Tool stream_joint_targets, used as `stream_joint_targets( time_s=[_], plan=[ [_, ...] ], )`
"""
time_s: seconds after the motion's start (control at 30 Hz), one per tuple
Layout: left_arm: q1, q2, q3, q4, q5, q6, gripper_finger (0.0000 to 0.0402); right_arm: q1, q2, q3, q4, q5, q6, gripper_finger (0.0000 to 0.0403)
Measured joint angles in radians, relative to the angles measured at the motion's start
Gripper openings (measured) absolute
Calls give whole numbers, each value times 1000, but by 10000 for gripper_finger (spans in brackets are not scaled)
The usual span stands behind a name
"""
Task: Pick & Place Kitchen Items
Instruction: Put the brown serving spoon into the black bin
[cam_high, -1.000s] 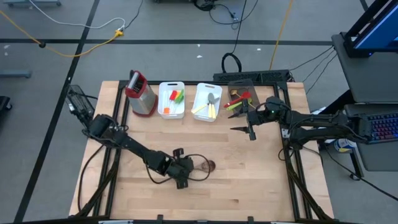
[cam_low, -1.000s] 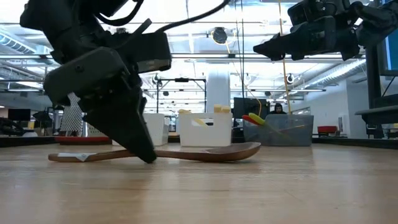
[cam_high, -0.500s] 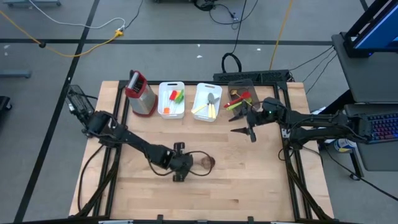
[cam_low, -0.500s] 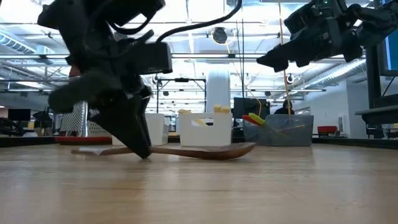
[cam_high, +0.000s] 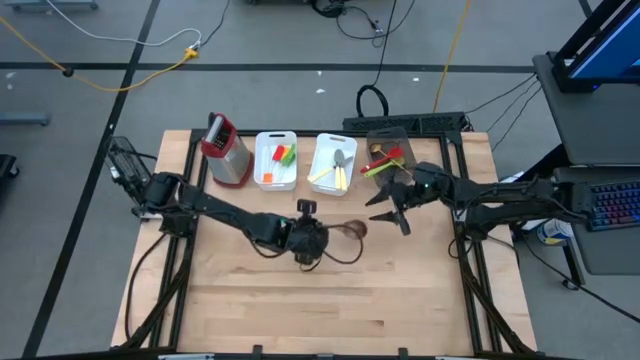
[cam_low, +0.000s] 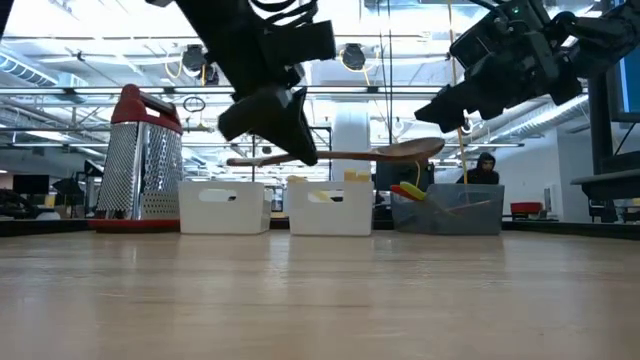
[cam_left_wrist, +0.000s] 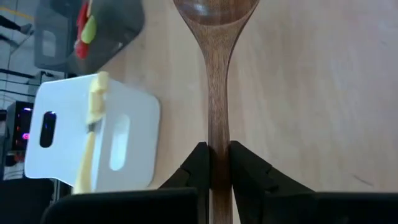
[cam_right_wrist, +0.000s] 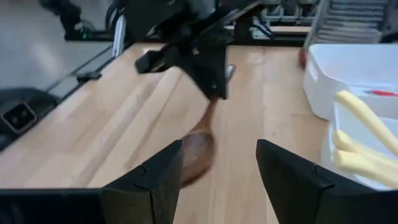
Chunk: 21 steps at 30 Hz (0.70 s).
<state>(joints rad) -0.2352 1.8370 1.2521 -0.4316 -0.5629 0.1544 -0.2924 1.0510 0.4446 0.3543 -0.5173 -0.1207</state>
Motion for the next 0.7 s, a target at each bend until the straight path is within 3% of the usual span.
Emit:
stream_joint_targets(
  time_s=[0.3, 0.6, 0.7],
  plan=[
    [83, -1, 3, 9, -43, -33, 26, 104, -32, 0, -30, 343, -247, 196],
    [158, -2, 4, 80, -41, -59, 31, 160, -43, 0, -31, 404, -320, 196],
    [184, -2, 5, 122, -39, -62, 30, 183, -43, 0, -31, 487, -374, 196]
  ],
)
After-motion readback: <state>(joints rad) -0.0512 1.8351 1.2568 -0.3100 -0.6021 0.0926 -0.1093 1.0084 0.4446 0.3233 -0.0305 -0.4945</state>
